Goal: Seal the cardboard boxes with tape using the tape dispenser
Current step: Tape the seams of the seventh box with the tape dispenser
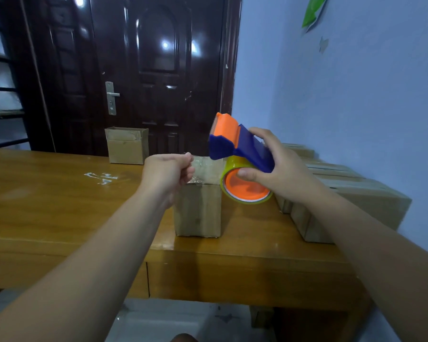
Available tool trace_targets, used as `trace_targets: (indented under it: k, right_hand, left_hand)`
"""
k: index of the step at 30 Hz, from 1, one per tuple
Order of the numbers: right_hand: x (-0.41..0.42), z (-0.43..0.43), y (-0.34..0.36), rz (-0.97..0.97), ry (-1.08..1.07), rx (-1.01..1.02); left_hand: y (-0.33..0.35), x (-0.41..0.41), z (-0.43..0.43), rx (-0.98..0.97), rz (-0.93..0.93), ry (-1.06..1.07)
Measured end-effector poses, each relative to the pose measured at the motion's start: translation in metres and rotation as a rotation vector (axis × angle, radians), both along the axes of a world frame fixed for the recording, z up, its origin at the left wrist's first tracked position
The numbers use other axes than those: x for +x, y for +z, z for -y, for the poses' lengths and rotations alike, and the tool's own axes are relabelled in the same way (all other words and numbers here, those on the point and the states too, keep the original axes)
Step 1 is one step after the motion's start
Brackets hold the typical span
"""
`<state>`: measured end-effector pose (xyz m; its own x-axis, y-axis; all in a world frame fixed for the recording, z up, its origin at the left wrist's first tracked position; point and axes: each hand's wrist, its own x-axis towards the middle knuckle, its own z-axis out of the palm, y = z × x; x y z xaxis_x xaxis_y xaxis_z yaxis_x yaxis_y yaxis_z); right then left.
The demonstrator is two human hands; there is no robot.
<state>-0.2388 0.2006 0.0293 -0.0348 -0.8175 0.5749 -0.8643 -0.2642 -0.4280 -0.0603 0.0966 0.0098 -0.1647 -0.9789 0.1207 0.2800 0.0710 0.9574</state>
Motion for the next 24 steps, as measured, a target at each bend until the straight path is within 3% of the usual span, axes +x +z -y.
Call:
trace_targets:
  k: [3, 9, 13, 18, 21, 24]
  right_hand:
    - [-0.006, -0.001, -0.006, -0.199, -0.08, 0.073]
    - [-0.016, 0.0, -0.01, 0.043, -0.036, 0.079]
    - [-0.017, 0.006, -0.006, -0.011, -0.05, 0.11]
    - [-0.01, 0.02, -0.002, -0.115, -0.077, 0.134]
    - [-0.01, 0.029, -0.001, -0.158, -0.077, 0.164]
    - [-0.011, 0.034, 0.002, -0.176, -0.069, 0.183]
  left_hand:
    - [0.004, 0.009, 0.008, -0.054, 0.019, 0.066]
    - [-0.007, 0.017, 0.014, -0.079, 0.119, 0.104]
    - [-0.014, 0.023, 0.02, -0.069, 0.173, 0.168]
    - [-0.024, 0.02, 0.028, -0.221, 0.443, 0.351]
    - [-0.028, 0.019, 0.037, -0.147, 0.421, 0.341]
    - [-0.034, 0.018, 0.049, -0.023, 0.286, 0.249]
